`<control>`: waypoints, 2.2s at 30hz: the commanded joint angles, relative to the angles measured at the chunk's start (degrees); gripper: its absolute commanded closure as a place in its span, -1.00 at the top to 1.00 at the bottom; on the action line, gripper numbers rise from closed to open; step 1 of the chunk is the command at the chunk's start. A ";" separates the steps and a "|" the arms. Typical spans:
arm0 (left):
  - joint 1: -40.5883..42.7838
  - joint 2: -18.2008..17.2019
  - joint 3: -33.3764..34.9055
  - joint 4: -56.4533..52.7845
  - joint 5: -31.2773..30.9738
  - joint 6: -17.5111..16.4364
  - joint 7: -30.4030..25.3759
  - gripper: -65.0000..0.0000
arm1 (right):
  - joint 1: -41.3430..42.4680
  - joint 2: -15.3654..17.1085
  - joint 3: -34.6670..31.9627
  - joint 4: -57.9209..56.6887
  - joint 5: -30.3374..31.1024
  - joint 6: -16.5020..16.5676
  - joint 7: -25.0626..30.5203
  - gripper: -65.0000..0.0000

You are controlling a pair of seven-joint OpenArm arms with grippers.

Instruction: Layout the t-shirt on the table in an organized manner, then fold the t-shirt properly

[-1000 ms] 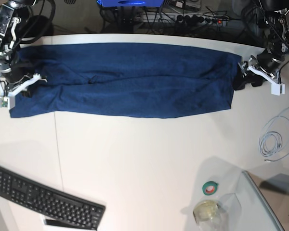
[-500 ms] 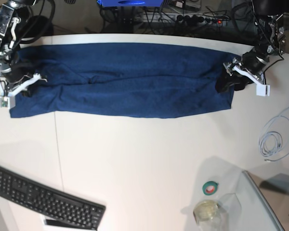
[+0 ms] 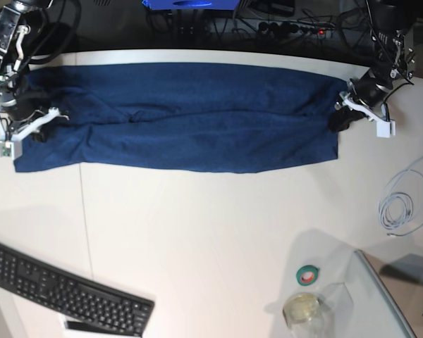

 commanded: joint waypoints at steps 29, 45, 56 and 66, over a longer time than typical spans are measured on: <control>17.17 2.45 2.49 47.10 1.94 4.68 2.15 -1.00 | -0.30 0.86 -0.06 1.10 0.66 0.35 1.25 -0.95; 6.53 2.62 30.00 41.74 1.94 16.55 2.06 -1.00 | -0.39 0.86 0.38 1.28 0.66 0.35 1.25 -0.95; 6.53 2.62 31.50 39.28 1.94 16.55 2.06 -1.00 | 0.05 0.94 0.21 1.02 0.66 0.35 1.25 -0.95; 4.59 4.03 31.59 39.19 1.85 16.55 2.06 -1.00 | 0.13 0.94 0.21 0.93 0.66 0.35 1.25 -0.95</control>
